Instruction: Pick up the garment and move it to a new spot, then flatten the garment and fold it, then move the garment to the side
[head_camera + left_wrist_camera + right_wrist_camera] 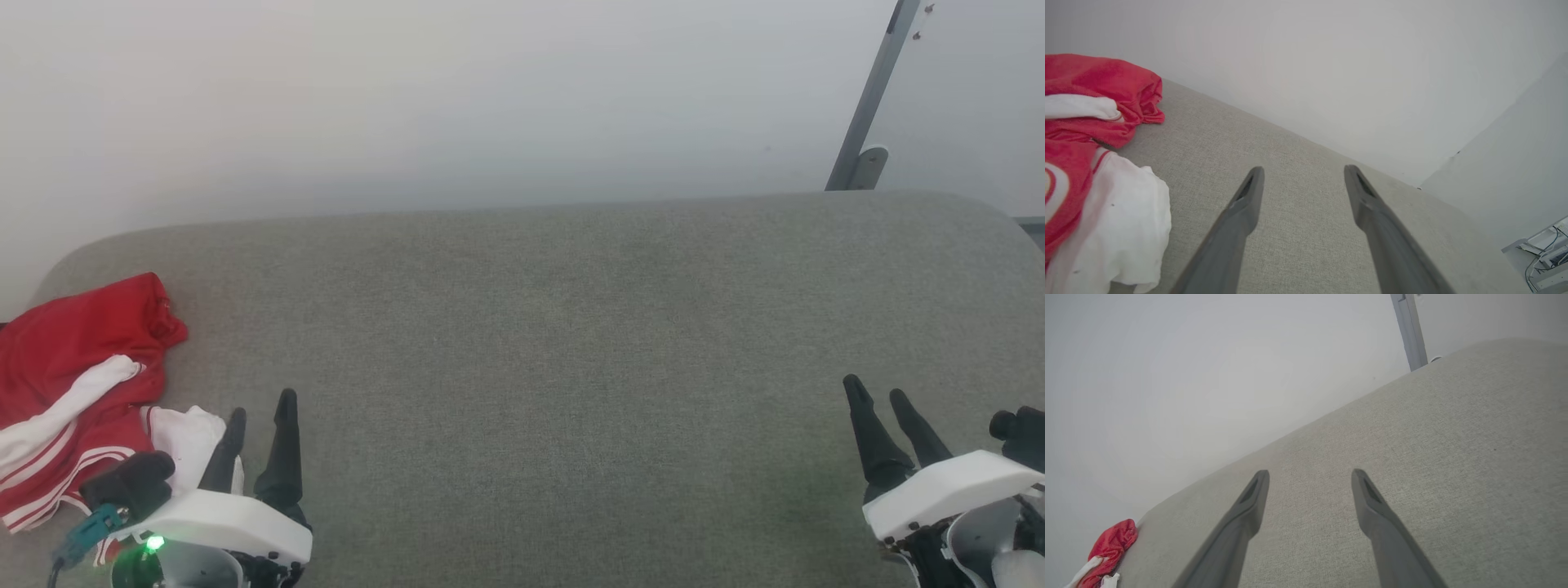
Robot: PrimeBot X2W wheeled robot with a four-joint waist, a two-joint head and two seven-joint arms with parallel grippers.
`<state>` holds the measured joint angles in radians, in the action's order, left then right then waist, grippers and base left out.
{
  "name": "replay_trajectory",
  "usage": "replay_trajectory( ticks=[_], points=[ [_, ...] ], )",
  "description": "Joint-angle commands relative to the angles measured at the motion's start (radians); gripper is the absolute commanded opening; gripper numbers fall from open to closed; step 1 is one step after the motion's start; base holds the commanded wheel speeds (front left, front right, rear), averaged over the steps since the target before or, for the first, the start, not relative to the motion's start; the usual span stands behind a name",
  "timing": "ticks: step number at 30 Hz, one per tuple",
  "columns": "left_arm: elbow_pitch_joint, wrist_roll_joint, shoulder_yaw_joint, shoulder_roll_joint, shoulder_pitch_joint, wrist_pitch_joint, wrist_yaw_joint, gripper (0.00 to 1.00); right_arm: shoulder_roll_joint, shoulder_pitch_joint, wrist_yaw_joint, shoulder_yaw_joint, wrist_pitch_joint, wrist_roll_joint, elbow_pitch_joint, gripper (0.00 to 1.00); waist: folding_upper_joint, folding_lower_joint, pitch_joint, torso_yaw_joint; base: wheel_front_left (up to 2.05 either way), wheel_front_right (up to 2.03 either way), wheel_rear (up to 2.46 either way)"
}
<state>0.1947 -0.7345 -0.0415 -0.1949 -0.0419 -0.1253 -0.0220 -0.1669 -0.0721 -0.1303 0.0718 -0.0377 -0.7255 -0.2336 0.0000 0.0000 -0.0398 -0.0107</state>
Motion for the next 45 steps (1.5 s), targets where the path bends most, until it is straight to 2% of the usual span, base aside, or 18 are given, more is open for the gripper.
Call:
replay_trajectory(
  ticks=[1, 17, 45],
  points=[
    [-0.018, 0.033, 0.003, -0.011, -0.013, -0.011, 0.005, 1.00, -0.015, -0.020, 0.000, 0.000, 0.009, 0.039, 0.016, 1.00, 0.0000, 0.0000, -0.001, 0.000, 0.00, 0.00, 0.00],
    [-0.036, 0.212, 0.025, -0.009, 0.004, -0.051, 0.043, 1.00, -0.042, -0.018, 0.000, -0.004, 0.033, 0.189, 0.031, 1.00, 0.0000, 0.0000, -0.009, -0.007, 0.00, 0.00, 0.00],
    [-0.080, 0.465, 0.058, 0.015, 0.036, -0.111, 0.061, 1.00, -0.072, 0.001, -0.001, 0.006, 0.098, 0.412, 0.044, 1.00, 0.0000, 0.0000, -0.021, -0.015, 0.00, 0.00, 0.00]
  ],
)
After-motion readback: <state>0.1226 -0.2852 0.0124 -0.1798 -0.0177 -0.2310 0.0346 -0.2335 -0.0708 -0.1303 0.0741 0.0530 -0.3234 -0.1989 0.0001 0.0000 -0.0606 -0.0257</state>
